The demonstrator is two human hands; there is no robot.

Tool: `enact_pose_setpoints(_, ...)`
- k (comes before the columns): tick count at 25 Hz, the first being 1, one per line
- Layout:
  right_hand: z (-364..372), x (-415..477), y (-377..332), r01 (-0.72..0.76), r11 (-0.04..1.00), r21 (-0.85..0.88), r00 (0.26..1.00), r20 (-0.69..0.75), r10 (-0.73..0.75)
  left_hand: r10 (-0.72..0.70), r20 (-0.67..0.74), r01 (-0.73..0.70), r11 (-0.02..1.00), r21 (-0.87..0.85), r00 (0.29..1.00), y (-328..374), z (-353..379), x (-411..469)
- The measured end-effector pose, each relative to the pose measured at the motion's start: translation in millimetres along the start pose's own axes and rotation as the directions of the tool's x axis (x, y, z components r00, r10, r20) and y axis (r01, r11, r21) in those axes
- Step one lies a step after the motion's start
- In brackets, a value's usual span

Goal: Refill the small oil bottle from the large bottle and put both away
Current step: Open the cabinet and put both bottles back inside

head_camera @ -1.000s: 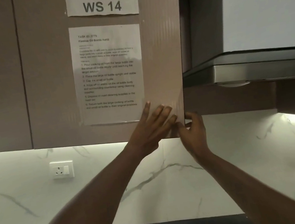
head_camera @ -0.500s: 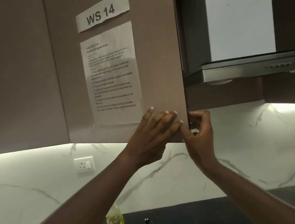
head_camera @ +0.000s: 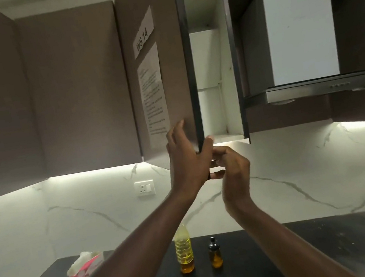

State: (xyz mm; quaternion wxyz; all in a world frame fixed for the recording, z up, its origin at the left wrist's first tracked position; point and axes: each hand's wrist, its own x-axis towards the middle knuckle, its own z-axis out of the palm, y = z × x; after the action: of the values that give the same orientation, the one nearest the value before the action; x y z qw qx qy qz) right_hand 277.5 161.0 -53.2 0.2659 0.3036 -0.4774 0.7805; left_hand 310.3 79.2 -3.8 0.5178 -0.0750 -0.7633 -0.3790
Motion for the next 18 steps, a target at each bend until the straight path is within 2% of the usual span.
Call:
enact_pose_setpoints(3, 40.4, -30.2, -16.6, -0.049, 0.999, -0.013, 0.992, 0.119, 0.05, -0.048, -0.126, 0.042, 0.998, -0.048, 0.991, -7.3, -45.7, -9.1)
enact_pose_setpoints(6, 78.1, -52.1, -24.3, -0.105, 0.994, -0.016, 0.96, 0.259, 0.106, -0.062, -0.196, 0.066, 0.998, 0.014, 0.979, -25.1, -92.6, -8.5)
enact_pose_setpoints(8, 103.7, -61.5, -27.6, -0.166, 0.986, 0.005, 0.915, 0.374, 0.153, -0.059, -0.239, 0.082, 0.992, 0.091, 0.969, -37.6, -123.8, -7.4)
enact_pose_setpoints(11, 144.6, -75.9, -27.6, -0.287, 0.958, -0.006, 0.806, 0.539, 0.245, -0.037, -0.296, 0.098, 0.977, 0.191, 0.954, -58.9, -168.6, -9.2)
enact_pose_setpoints(18, 227.4, -95.2, -11.2, -0.289, 0.939, -0.185, 0.698, 0.631, 0.339, -0.139, -0.235, 0.228, 0.883, 0.41, 0.962, -97.2, -246.1, -0.6)
